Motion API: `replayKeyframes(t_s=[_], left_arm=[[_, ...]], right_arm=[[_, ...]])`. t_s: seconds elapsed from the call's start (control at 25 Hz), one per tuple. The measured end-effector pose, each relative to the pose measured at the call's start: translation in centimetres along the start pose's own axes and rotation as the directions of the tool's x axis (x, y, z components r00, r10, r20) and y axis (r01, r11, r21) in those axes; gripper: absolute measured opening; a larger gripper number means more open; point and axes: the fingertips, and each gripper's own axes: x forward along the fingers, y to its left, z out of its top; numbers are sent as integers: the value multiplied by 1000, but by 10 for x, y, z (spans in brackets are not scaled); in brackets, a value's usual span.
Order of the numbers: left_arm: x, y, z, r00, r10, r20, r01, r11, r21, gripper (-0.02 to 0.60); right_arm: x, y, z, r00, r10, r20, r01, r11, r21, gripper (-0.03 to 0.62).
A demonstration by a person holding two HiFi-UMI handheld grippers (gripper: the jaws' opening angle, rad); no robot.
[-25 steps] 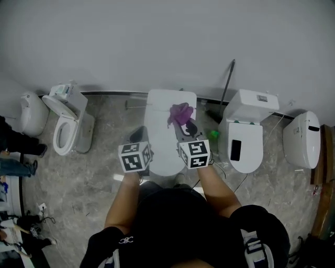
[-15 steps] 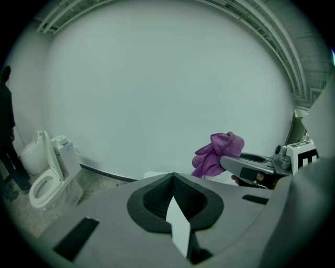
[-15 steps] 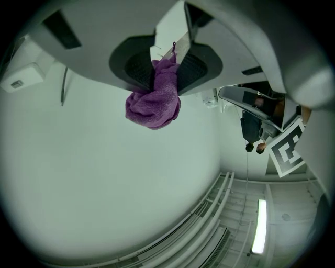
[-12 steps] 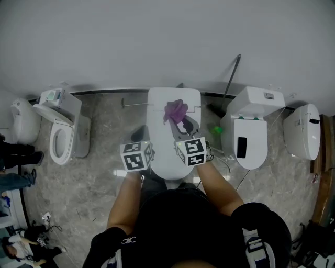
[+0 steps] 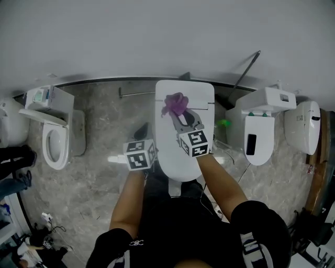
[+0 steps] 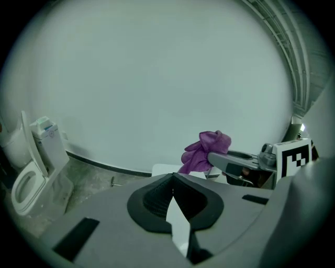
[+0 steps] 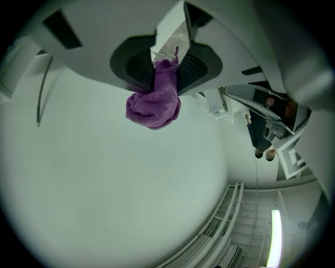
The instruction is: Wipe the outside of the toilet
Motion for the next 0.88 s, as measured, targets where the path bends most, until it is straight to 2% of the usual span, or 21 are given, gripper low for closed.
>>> replayKeyframes(t_s=[0.32, 0.44, 0.68, 0.88], left_arm=[[64, 70, -15, 996, -52, -68, 52, 999, -15, 11], [79, 85, -15, 995, -74, -72, 72, 997, -19, 11], [103, 106, -28, 989, -97, -108, 99, 995, 19, 11], [118, 132, -43, 987, -90, -130, 89, 996, -9, 11]], right_arm=[[116, -13, -75, 984, -28, -176, 27, 1000, -8, 112], [151, -19, -97, 973, -34, -227, 26, 999, -39, 112], [210, -39, -144, 944, -54, -327, 42, 998, -46, 112], [254, -56, -174, 926, -57, -374, 36, 997, -64, 112]])
